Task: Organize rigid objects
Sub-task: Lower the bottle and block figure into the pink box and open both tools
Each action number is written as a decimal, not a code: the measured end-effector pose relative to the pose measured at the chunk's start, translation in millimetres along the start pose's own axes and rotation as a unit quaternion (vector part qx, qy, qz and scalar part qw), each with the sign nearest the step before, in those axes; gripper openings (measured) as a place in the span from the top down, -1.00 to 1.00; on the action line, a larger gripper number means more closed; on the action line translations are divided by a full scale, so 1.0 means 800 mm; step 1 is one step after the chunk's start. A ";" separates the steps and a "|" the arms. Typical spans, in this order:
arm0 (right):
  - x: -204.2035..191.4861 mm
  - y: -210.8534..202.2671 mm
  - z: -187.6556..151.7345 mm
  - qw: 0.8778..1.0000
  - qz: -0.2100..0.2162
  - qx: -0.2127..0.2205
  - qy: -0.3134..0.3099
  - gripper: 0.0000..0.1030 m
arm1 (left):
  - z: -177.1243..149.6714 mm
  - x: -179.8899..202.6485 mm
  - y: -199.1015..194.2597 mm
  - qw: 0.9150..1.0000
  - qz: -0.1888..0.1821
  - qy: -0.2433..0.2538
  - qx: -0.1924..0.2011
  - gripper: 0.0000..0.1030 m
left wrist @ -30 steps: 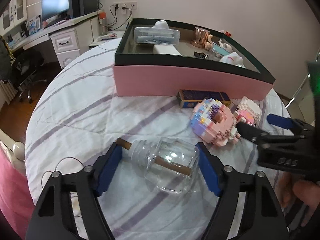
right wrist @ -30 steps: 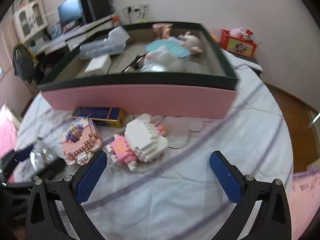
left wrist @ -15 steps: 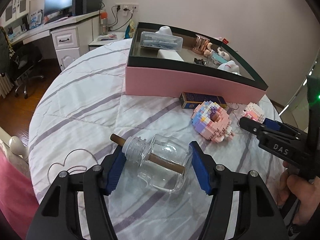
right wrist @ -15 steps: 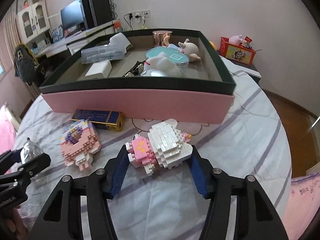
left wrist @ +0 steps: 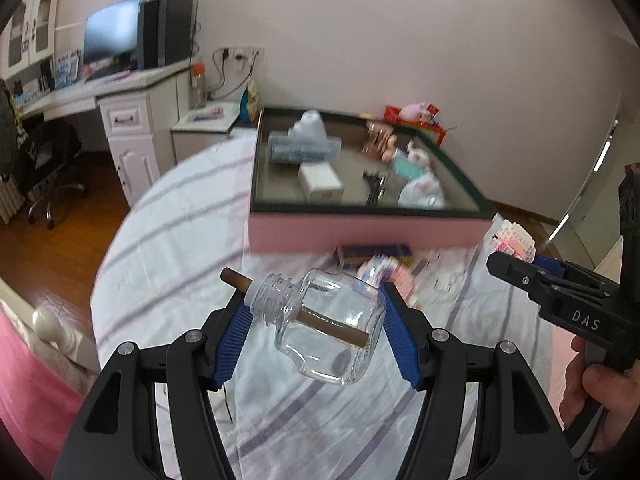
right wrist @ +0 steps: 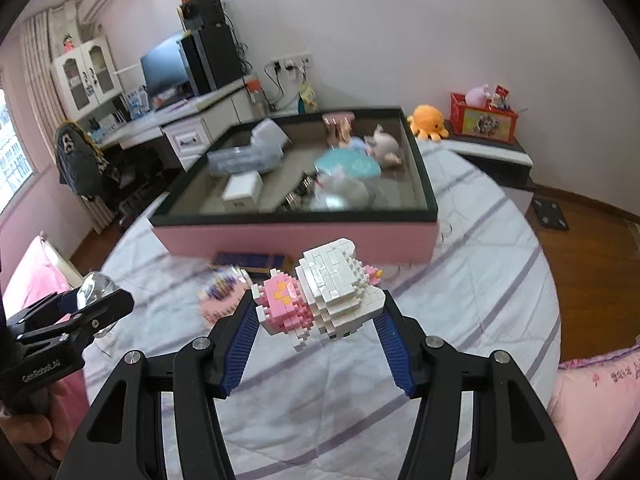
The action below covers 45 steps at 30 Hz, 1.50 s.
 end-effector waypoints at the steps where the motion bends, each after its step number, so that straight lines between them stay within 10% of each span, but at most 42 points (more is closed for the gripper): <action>1: -0.001 -0.003 0.005 1.000 0.000 0.005 -0.003 -0.14 | 0.006 0.002 -0.001 1.000 -0.001 0.002 0.003 -0.25; 17: -0.022 0.028 0.113 0.999 0.035 0.041 -0.008 -0.14 | 0.122 0.006 0.060 0.999 -0.011 0.034 0.039 -0.25; 30: -0.031 0.129 0.107 0.997 0.069 -0.033 0.015 -0.15 | 0.118 -0.022 0.150 0.999 0.018 0.030 -0.012 -0.27; 34: -0.031 0.130 0.103 0.996 0.078 -0.033 0.020 -0.16 | 0.114 -0.028 0.143 0.999 0.044 0.031 -0.002 -0.61; 38: -0.023 0.123 0.099 0.994 0.089 -0.036 0.043 -0.68 | 0.112 -0.035 0.119 0.998 0.062 0.024 0.017 -1.00; 45: -0.012 0.093 0.090 0.991 0.096 -0.025 0.086 -1.00 | 0.103 -0.024 0.074 0.997 0.069 0.036 0.030 -1.00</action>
Point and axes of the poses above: each gripper's, at about its wrist camera, not at the fingertips, and y roughly the way its jaws point, x to its right, z to its top, the point moved 2 cm from there along y, roughly the way its jaws point, and after that the axes turned 12 degrees about -z, right-handed, at the moved point
